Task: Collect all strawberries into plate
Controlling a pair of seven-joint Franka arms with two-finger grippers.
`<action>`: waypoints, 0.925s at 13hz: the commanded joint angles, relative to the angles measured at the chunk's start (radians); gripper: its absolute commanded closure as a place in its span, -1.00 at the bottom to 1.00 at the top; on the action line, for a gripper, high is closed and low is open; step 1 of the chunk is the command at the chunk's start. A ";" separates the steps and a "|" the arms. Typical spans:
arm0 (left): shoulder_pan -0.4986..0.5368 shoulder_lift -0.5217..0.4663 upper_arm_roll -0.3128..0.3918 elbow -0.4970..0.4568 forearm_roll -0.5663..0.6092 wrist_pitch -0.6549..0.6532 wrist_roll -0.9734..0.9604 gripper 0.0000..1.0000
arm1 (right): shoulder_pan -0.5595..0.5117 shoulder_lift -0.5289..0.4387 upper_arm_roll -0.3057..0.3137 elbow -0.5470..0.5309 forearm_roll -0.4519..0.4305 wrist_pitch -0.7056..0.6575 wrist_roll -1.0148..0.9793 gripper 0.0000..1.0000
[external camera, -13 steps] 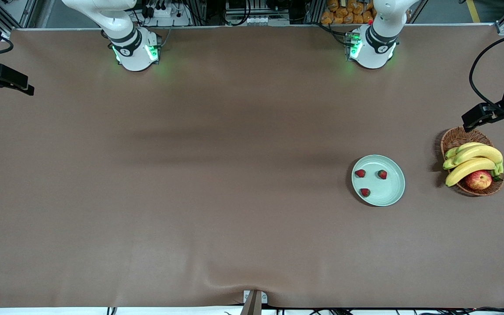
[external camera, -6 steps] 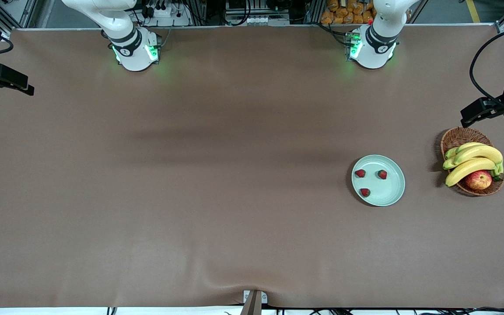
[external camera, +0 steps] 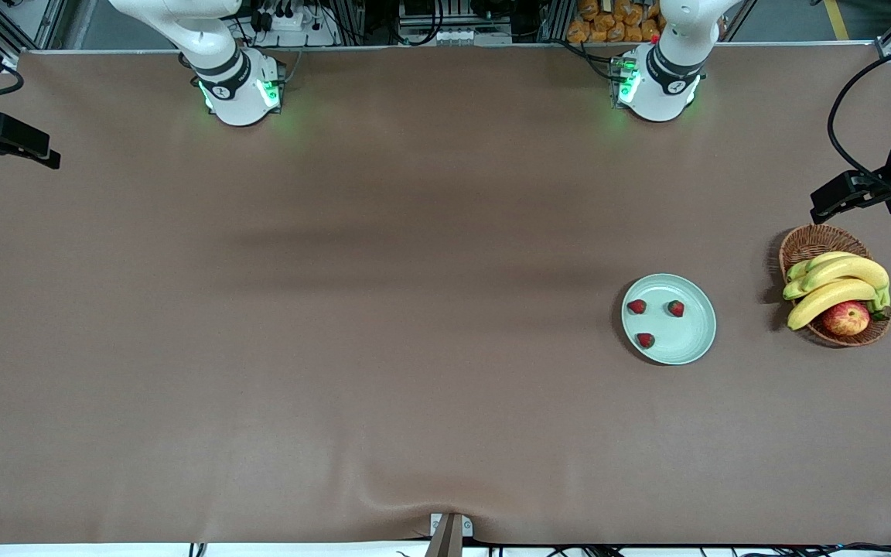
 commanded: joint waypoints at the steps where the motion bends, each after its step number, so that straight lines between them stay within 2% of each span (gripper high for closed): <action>1: 0.007 -0.027 -0.002 0.007 -0.030 -0.025 0.022 -1.00 | 0.002 -0.019 -0.002 -0.008 0.004 -0.006 0.007 -1.00; 6: 0.003 -0.044 -0.011 0.005 -0.021 -0.023 0.027 -1.00 | 0.002 -0.019 0.000 -0.008 0.003 -0.006 0.007 -1.00; 8: -0.047 -0.078 0.035 -0.001 -0.046 -0.020 0.073 -1.00 | 0.002 -0.019 0.000 -0.008 0.003 -0.006 0.007 -1.00; 9: -0.132 -0.081 0.135 -0.002 -0.060 -0.022 0.074 -1.00 | 0.002 -0.019 0.000 -0.008 0.001 -0.006 0.007 -1.00; 11: -0.327 -0.101 0.387 -0.016 -0.149 -0.035 0.080 -1.00 | 0.002 -0.019 0.000 -0.008 0.003 -0.006 0.007 -1.00; 12: -0.413 -0.112 0.475 -0.031 -0.162 -0.037 0.073 -1.00 | 0.004 -0.019 0.000 -0.008 0.000 -0.006 0.007 -1.00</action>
